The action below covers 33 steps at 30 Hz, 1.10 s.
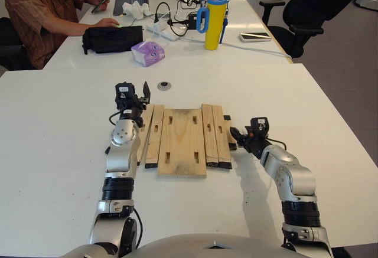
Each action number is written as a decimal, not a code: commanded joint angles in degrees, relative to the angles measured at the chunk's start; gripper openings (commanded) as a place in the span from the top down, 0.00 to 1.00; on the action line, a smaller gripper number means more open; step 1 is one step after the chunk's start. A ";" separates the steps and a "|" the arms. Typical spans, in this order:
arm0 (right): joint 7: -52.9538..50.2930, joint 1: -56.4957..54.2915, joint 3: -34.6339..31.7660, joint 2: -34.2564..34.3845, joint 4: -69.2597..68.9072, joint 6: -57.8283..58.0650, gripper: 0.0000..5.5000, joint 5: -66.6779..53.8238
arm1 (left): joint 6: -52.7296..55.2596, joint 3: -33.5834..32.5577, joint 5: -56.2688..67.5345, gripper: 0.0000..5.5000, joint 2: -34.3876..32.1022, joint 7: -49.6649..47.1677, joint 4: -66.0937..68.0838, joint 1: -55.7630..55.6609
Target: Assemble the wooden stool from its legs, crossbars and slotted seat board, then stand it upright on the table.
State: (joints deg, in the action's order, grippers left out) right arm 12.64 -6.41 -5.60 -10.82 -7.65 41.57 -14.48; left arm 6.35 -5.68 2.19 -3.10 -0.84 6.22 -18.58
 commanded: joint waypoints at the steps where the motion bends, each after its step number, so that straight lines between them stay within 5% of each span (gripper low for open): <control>1: -0.26 -0.76 -0.36 0.02 0.52 -0.14 0.42 -0.22 | 0.18 -0.06 0.07 0.36 -0.28 -0.05 0.51 -0.90; 33: 1.76 1.20 4.39 -0.77 0.09 2.77 0.42 0.57 | 0.36 0.10 0.24 0.36 -0.10 0.01 -0.21 -0.16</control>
State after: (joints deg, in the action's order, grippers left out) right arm 13.88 -6.17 -2.51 -11.42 -7.24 43.07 -14.06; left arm 6.37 -5.69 2.23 -3.25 -0.84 6.31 -19.01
